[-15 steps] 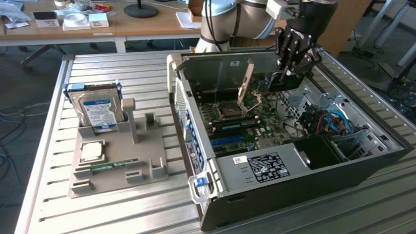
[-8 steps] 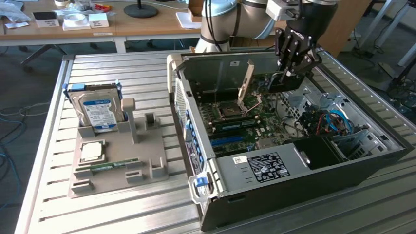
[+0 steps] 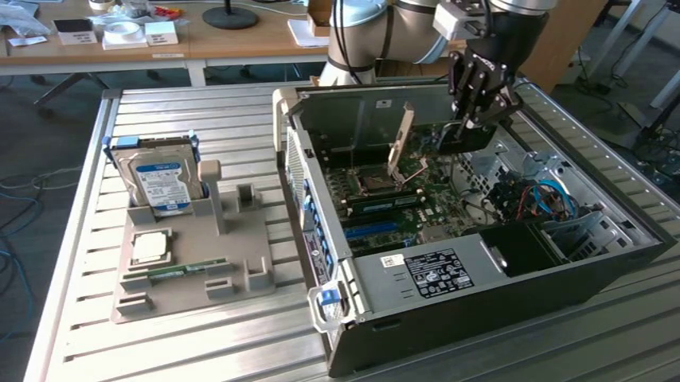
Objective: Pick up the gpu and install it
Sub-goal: 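Insert the gpu into the slot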
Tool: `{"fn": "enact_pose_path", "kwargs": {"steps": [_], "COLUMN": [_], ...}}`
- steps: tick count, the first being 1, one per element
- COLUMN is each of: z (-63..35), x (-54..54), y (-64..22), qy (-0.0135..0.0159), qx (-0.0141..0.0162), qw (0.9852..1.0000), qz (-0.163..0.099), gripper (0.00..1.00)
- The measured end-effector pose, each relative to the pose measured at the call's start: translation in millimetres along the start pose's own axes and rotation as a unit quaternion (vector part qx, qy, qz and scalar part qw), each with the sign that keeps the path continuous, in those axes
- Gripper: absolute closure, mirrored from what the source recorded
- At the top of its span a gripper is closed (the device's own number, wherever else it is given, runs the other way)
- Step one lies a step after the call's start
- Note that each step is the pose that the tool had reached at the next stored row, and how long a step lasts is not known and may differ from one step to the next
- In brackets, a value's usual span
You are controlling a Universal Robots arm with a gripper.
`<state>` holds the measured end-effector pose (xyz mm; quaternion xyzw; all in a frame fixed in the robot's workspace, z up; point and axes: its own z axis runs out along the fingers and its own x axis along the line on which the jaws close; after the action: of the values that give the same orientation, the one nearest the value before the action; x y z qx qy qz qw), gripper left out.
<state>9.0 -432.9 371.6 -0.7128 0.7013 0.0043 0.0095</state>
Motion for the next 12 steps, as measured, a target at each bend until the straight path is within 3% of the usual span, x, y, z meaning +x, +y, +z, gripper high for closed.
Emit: {"fn": "enact_pose_path", "kwargs": {"steps": [12], "z": [5.7], "x": [0.6], "y": [0.5], "qy": [0.0002], "qx": [-0.0001], "qw": [1.0], "qz": [0.0], "gripper": [0.73]}}
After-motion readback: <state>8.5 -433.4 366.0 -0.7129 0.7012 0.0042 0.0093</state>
